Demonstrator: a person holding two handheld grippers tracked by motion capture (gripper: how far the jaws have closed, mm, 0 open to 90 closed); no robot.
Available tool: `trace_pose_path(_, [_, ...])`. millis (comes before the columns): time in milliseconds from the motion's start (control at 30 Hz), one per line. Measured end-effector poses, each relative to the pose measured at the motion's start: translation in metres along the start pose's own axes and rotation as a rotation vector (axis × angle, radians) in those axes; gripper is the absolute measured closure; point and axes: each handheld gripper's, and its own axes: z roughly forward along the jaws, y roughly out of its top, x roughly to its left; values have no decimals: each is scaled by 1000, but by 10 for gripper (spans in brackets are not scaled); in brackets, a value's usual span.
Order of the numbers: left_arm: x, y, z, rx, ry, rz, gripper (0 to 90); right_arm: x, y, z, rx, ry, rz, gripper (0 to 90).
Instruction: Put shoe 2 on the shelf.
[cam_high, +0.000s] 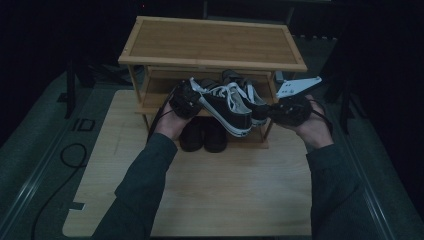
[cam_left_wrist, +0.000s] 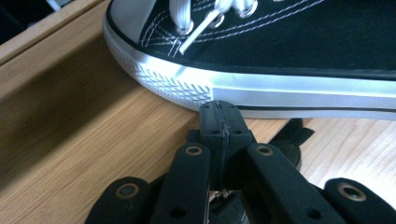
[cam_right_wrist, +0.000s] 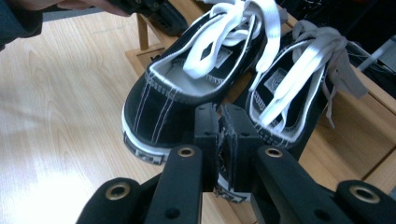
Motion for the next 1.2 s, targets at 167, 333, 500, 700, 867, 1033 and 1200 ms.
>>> trace_pose_path(167, [1, 3, 2, 13, 9, 2, 900, 2, -5, 1, 4, 17, -17, 843])
trace_pose_path(333, [1, 4, 3, 20, 42, 3, 900, 6, -9, 4, 13, 36, -32, 840])
trace_pose_path(500, [5, 4, 6, 16, 53, -32, 900, 11, -11, 7, 20, 58, -42, 835])
trace_pose_path(700, [7, 1, 5, 9, 41, -35, 900, 20, -13, 15, 18, 95, -62, 832])
trace_pose_path(867, [12, -4, 4, 19, 50, -39, 900, 28, -15, 21, 29, 130, -85, 846])
trace_pose_path(1033, [17, -7, 0, 24, 54, -42, 900, 34, -15, 26, 39, 160, -105, 855])
trace_pose_path(1200, [23, -12, -2, 25, 47, -50, 894, 39, -15, 31, 55, 195, -119, 855])
